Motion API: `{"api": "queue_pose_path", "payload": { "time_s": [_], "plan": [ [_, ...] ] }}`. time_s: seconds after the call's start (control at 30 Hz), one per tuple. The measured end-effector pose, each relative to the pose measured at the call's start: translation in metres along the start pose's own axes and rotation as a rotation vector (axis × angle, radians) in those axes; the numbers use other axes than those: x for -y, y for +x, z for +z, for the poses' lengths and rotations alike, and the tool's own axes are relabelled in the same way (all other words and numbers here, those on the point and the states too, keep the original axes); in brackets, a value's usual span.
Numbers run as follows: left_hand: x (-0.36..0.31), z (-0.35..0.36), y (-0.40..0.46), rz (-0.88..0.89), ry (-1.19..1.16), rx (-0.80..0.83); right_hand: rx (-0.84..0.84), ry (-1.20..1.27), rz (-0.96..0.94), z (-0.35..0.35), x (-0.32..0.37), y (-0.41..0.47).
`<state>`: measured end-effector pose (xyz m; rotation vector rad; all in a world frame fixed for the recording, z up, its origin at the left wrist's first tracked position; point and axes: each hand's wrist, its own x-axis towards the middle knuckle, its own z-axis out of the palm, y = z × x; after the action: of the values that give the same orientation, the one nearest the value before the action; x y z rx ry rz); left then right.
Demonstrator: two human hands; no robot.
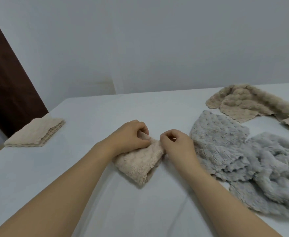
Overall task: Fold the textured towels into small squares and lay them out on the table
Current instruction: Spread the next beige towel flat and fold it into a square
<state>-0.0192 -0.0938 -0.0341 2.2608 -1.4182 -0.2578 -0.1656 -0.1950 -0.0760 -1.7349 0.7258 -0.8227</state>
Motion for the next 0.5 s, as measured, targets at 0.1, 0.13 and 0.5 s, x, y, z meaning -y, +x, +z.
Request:
{"api": "queue_pose_path", "payload": {
  "time_s": [0.1, 0.13, 0.5],
  "plan": [
    [0.006, -0.006, -0.009, -0.192, -0.092, -0.014, 0.066, -0.217, -0.089, 0.002, 0.000, -0.002],
    [0.010, -0.009, -0.014, -0.257, -0.154, -0.011, 0.089, -0.280, -0.120, 0.004, 0.000, -0.003],
    [0.038, 0.021, -0.042, -0.223, -0.426, -0.408, 0.148, -0.458, -0.170, 0.014, -0.002, -0.006]
  ]
}}
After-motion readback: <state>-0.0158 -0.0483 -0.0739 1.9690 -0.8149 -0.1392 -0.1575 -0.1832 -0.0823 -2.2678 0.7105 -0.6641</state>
